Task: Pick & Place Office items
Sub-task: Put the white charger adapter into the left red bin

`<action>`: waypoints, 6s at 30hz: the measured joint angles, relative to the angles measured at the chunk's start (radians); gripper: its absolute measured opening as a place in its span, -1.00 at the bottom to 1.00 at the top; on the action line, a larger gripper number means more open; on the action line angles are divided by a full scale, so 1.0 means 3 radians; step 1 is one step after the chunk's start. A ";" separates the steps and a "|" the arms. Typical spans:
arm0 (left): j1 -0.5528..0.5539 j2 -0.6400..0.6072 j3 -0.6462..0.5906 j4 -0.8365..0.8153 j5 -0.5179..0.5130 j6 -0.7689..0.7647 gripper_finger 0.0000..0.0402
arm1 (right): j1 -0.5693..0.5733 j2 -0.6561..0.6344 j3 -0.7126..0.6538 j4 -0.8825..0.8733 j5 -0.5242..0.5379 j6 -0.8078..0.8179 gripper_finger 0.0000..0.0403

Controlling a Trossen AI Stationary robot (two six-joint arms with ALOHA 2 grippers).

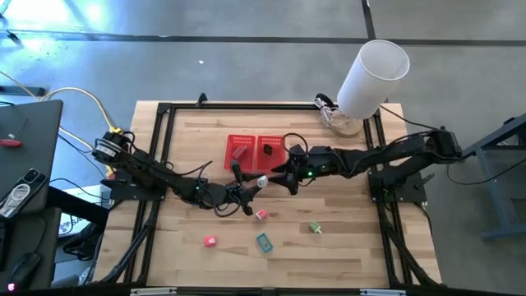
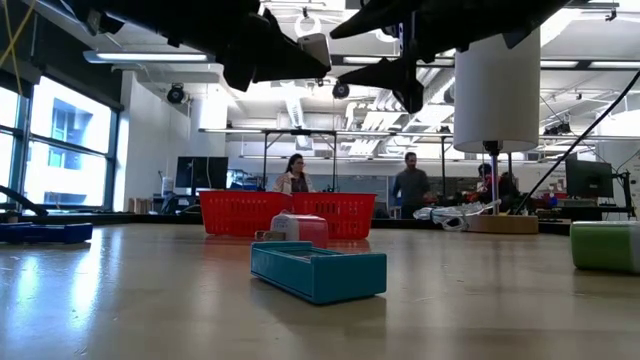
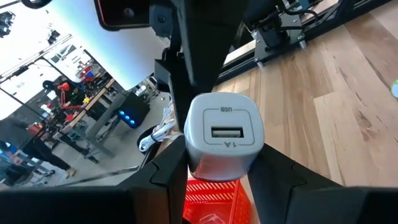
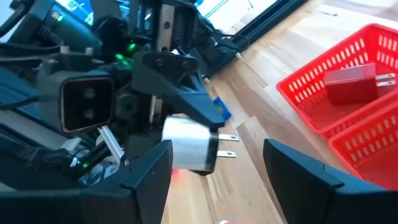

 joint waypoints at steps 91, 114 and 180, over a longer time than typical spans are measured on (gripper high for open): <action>0.0153 -0.1049 0.0004 -0.1457 0.1491 -0.2063 -0.18 | 0.0104 0.0158 -0.0004 0.0253 0.1013 -0.1740 -0.33; 0.1086 -0.0483 -0.0001 -0.1263 0.3170 -0.2799 0.00 | 0.0406 0.0123 0.0000 0.0186 0.1488 -0.2168 -0.33; 0.1119 -0.0479 -0.0001 -0.0132 0.2846 -0.3736 -0.05 | 0.0556 0.0170 -0.0001 0.0781 0.1487 -0.4024 -0.33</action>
